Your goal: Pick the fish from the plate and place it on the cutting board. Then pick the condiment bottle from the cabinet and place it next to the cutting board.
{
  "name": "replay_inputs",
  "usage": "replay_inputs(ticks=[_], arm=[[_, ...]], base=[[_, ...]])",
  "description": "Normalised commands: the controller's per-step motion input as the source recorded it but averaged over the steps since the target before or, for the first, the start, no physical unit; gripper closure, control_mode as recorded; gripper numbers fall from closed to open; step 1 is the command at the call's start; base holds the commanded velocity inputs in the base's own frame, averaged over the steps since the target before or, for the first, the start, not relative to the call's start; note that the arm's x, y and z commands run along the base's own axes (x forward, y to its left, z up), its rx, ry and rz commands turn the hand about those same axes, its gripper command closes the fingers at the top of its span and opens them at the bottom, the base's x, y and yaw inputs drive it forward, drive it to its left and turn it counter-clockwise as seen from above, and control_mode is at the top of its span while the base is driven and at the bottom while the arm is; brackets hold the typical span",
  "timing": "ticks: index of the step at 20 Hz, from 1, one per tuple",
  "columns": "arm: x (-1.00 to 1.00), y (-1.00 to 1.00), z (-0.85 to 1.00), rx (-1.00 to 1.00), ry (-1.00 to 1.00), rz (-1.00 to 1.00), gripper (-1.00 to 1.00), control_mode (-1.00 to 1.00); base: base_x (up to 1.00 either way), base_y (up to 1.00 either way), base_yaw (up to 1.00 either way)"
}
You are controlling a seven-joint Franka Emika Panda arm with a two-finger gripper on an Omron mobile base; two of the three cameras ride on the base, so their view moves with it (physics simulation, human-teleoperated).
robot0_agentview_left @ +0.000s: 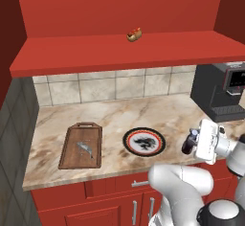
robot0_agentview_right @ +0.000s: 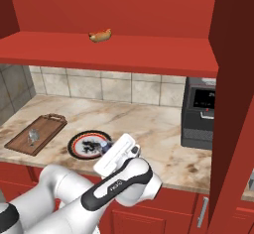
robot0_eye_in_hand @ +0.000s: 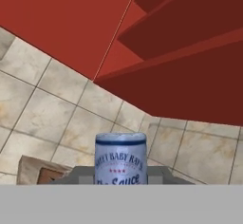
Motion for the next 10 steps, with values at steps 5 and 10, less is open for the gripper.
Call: replay_inputs(ticks=[5,10], arm=[[0.15,-0.04,-0.15,0.0,0.0,0.0,1.0,-1.0],[0.14,-0.04,-0.13,0.0,0.0,0.0,1.0,-1.0]], base=[[0.0,0.0,0.0],[0.0,0.0,0.0]])
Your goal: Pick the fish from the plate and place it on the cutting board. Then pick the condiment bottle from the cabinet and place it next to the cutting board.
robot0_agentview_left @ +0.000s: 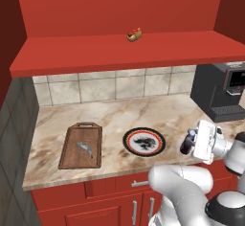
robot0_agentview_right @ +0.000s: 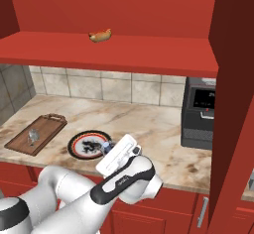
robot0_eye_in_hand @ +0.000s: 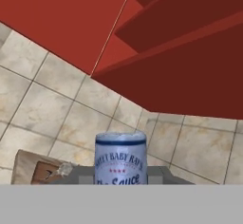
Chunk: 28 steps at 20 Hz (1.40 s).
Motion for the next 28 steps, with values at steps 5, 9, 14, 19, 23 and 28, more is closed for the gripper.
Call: replay_inputs(ticks=[5,9,14,19,23,28], arm=[[0.13,-0.03,-0.13,0.0,0.0,0.0,1.0,-1.0],[0.12,-0.02,-0.12,0.0,0.0,0.0,1.0,-1.0],[0.12,-0.01,-0.11,0.0,0.0,0.0,1.0,-1.0],[0.13,-0.02,-0.09,0.0,0.0,0.0,1.0,-1.0],[0.12,-0.04,-0.04,0.0,0.0,0.0,1.0,-1.0],[0.13,-0.07,0.0,0.0,0.0,0.0,1.0,-1.0]], base=[[0.0,0.0,0.0],[0.0,0.0,0.0],[0.0,0.0,0.0],[0.0,0.0,0.0],[0.0,0.0,0.0],[0.0,0.0,0.0]])
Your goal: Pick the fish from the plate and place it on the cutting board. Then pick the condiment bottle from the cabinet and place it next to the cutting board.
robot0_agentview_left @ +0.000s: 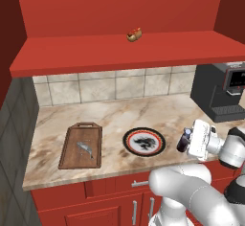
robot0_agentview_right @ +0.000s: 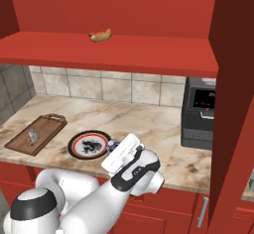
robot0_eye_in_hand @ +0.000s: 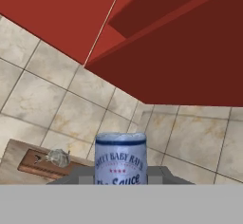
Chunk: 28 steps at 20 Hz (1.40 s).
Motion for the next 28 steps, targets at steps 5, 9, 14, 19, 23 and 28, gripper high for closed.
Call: replay_inputs(ticks=[5,9,14,19,23,28], arm=[[0.13,-0.08,-0.01,0.0,0.0,0.0,1.0,-1.0],[0.14,-0.06,-0.1,0.0,0.0,0.0,1.0,-1.0],[0.16,-0.05,-0.19,0.0,0.0,0.0,1.0,-1.0],[0.18,-0.04,-0.25,0.0,0.0,0.0,1.0,-1.0],[0.2,-0.03,-0.28,0.0,-0.01,0.0,1.0,-1.0],[0.2,-0.04,-0.26,0.0,-0.01,0.0,1.0,-1.0]], base=[[0.0,0.0,0.0],[0.0,0.0,0.0],[0.0,0.0,0.0],[0.0,0.0,0.0],[0.0,0.0,0.0],[0.0,0.0,0.0]])
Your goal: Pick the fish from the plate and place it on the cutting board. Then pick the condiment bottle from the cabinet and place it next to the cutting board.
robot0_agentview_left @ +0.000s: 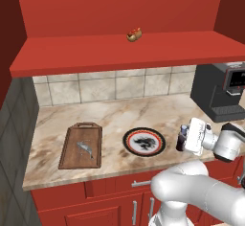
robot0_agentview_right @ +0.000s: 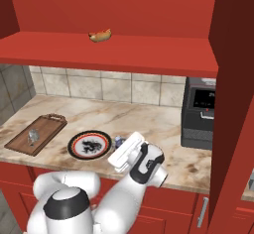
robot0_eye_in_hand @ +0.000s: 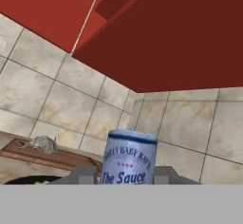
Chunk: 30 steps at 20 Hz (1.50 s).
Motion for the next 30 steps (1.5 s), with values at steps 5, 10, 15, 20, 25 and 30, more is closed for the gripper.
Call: replay_inputs(ticks=[5,10,15,20,25,30], arm=[[0.17,-0.03,-0.24,0.0,0.0,0.0,1.0,-1.0],[0.12,0.0,-0.29,0.0,-0.01,0.0,1.0,-1.0],[0.08,-0.03,-0.3,0.0,-0.02,0.0,1.0,-1.0],[0.02,-0.02,-0.2,0.0,-0.01,0.0,1.0,-1.0],[0.0,0.0,-0.11,0.0,-0.01,0.0,1.0,-1.0],[0.0,0.0,-0.11,0.0,-0.01,0.0,1.0,-1.0]], base=[[0.0,0.0,0.0],[0.0,0.0,0.0],[0.0,0.0,0.0],[0.0,0.0,0.0],[0.0,0.0,0.0],[0.0,0.0,0.0]])
